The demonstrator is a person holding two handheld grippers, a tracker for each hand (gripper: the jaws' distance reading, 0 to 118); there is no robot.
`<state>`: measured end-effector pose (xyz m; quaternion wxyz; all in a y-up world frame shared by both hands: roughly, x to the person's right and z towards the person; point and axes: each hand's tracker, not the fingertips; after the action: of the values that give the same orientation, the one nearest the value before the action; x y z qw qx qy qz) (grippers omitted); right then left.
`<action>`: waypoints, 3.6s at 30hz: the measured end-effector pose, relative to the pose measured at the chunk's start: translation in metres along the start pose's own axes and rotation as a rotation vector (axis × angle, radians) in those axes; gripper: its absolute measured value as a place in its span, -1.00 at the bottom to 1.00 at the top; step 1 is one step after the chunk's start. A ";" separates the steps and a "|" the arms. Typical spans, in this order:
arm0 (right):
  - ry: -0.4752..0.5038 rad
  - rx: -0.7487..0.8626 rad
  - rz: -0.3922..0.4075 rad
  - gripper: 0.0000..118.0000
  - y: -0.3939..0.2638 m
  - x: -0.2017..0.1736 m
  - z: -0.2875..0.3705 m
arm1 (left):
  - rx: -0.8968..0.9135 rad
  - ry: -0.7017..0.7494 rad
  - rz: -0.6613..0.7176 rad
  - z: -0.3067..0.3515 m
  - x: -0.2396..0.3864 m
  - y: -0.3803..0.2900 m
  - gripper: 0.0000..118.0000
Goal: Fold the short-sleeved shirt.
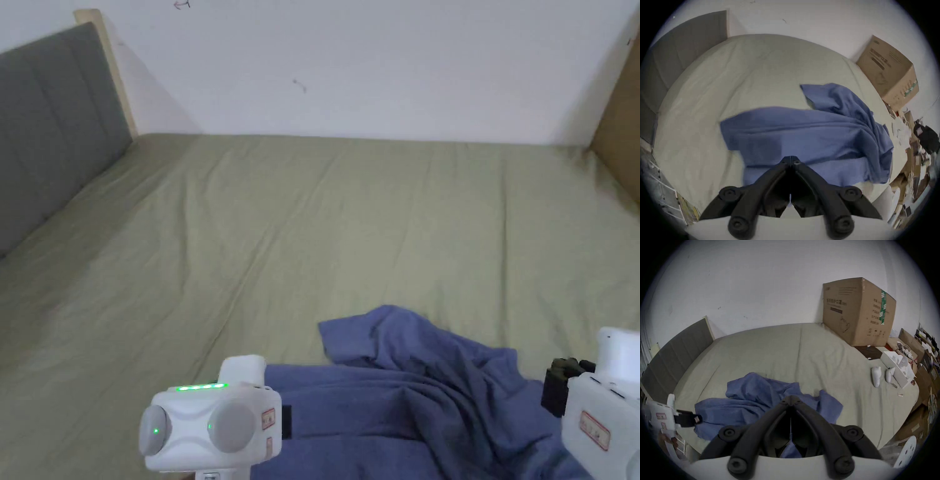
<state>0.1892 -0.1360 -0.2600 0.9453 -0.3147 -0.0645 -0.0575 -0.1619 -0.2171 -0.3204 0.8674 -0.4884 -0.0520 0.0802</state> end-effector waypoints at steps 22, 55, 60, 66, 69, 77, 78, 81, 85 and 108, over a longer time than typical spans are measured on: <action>0.002 -0.157 -0.006 -1.00 -0.018 0.003 -0.061 | -0.105 0.193 0.042 -0.071 -0.061 0.059 -0.92; 0.206 -0.500 0.341 -0.97 0.057 -0.050 -0.267 | -0.050 0.128 0.066 -0.036 -0.070 0.077 -0.92; 0.233 -0.508 0.235 -0.97 0.075 -0.035 -0.254 | -0.036 0.135 0.050 -0.022 -0.069 0.083 -0.92; 0.282 -0.350 0.050 -0.97 0.137 0.002 -0.188 | 0.070 0.136 0.032 0.025 -0.064 0.106 -0.92; 0.249 -0.249 0.051 -0.97 0.174 0.023 -0.144 | 0.141 0.158 -0.015 0.058 -0.054 0.122 -0.92; 0.147 -0.039 -0.006 -0.97 0.240 0.092 -0.026 | 0.362 0.189 -0.070 0.163 -0.026 0.164 -0.92; 0.144 -0.007 -0.025 -0.97 0.245 0.104 -0.013 | 0.399 0.198 -0.085 0.177 -0.024 0.168 -0.92; 0.112 0.048 -0.064 -0.97 0.256 0.133 0.023 | 0.443 0.214 -0.091 0.208 -0.022 0.180 -0.92; 0.119 0.109 -0.123 -0.97 0.263 0.148 0.072 | 0.491 0.235 -0.109 0.237 -0.017 0.198 -0.92; 0.081 0.391 -0.189 -0.97 0.496 0.109 0.061 | 0.717 0.256 -0.122 0.292 0.012 0.436 -0.92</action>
<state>0.3652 0.2874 -0.4859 0.9805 -0.1156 -0.0656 -0.1450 -0.2380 0.2530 -0.5424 0.9858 -0.1560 0.0591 -0.0200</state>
